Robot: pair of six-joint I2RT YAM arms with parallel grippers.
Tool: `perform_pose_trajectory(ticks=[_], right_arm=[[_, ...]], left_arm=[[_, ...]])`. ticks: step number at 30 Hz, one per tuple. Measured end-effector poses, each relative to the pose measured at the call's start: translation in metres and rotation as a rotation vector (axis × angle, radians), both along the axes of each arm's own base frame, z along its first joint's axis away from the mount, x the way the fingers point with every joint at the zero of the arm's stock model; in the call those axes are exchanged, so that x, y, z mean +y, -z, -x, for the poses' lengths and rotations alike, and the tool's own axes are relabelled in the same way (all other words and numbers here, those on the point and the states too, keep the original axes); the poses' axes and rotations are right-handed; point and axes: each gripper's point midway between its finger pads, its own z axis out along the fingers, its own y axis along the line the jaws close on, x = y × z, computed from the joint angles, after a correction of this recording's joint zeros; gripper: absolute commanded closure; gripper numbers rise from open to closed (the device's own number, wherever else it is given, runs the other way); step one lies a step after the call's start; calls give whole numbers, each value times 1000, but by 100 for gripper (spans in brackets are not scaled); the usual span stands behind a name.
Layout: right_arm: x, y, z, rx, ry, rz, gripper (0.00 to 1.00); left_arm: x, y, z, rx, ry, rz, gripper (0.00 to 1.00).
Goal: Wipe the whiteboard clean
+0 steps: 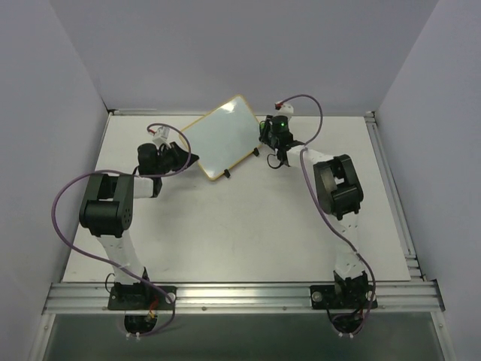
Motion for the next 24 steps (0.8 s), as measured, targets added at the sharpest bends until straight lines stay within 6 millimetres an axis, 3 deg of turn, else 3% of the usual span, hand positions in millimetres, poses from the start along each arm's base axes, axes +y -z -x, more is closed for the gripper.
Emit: perform_pose_trajectory(ticks=[5,12,15,20,24], right_arm=[[-8,15,23,22,18,-28,100],[-2,10,22,15,35,-37,100],[15,1,20,3,19,-38,100],[66,-26,11,-62,-40,-80,100],[94,-36,16,-87,-75,-107,100]], left_arm=[[-1,-1,0,-3,4,0,93],[-1,-1,0,-4,7,0,93],[-1,-1,0,-3,7,0,93],[-1,0,0,0,4,-2,93],[-1,0,0,0,4,-2,93]])
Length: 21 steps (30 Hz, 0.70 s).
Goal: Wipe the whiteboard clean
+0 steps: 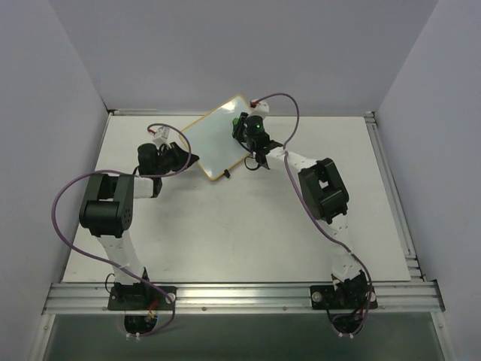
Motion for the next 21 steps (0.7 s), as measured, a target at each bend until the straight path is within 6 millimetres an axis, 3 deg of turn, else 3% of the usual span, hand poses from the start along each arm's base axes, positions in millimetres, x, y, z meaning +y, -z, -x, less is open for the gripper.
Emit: perform_pose_trajectory(ticks=[4,8,15,21], right_arm=[[3,0,1,-4,12,-22,100],[-9,8,2,-11,42,-84,100],[-61,36,10,27,124,-188,100],[-84,46,9,48,172,-275,100]], left_arm=[[0,0,0,0,0,0,93],[0,0,0,0,-1,0,93],[0,0,0,-1,-1,0,93],[-2,-1,0,-7,3,0,93]])
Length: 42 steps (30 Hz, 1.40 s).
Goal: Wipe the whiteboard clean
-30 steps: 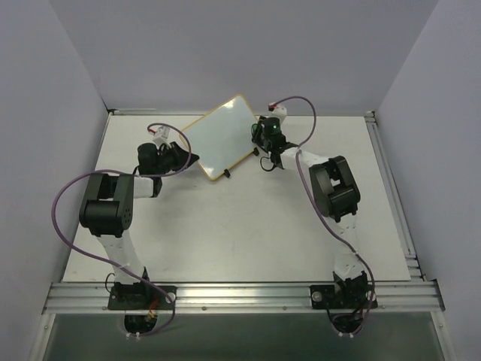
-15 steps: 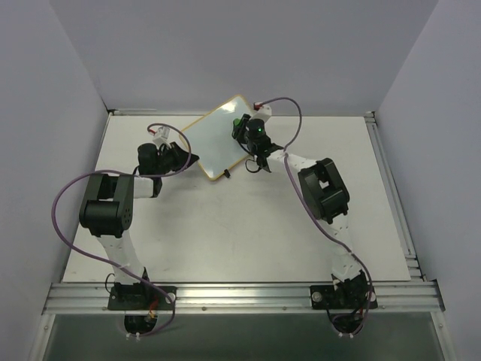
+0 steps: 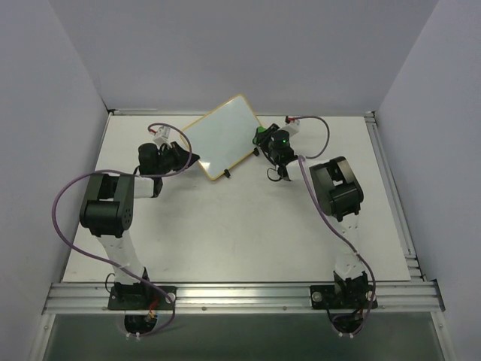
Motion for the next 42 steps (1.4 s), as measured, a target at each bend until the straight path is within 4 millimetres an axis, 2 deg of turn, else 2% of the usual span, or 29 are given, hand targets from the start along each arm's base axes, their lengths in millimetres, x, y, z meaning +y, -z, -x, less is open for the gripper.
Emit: perform_pose_trajectory(ticks=[7,14,19,29,33,42], right_arm=[[1,-1,0,11,25,-60,100],[13,-6,-7,-4,62,-77,100],[12,-5,-7,-6,75,-73,100],[-9,14,10,14,103,-106,100],[-16,16,10,22,117,-114,100],[-30,26,21,101,121,-25,100]], left_arm=[[0,0,0,-1,0,0,93],[0,0,0,1,0,-1,93],[0,0,0,1,0,-1,93],[-1,0,0,-2,2,-1,93],[-1,0,0,-2,2,0,93],[-1,-1,0,-3,3,-2,93]])
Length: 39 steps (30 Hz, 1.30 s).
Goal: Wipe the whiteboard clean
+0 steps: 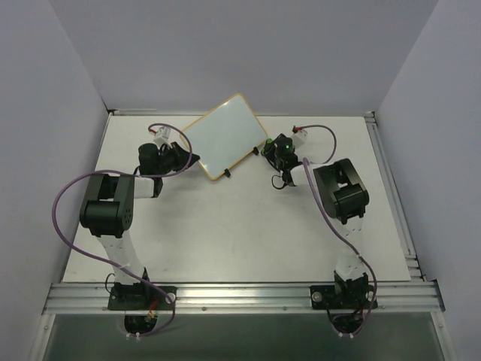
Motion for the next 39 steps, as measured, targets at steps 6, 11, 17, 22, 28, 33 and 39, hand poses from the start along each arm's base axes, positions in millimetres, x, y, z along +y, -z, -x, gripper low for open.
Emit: perform_pose_trajectory(ticks=[6,11,17,22,28,33,39], right_arm=[[-19,1,27,82,-14,138,100],[-33,-34,41,55,-23,219,100],[-43,-75,58,-5,-33,258,100],[-49,-67,73,18,-47,291,100],[-52,-40,92,92,-77,340,100],[-45,-42,95,85,-101,354,100],[-40,-48,97,69,-116,370,100]], left_arm=[[0,1,0,2,0,-1,93],[0,1,0,4,0,-1,91],[0,1,0,7,0,-1,87],[0,1,0,8,0,-2,73],[-2,10,5,33,14,-31,52],[-4,20,12,63,23,-40,46],[-3,29,21,88,23,-42,43]])
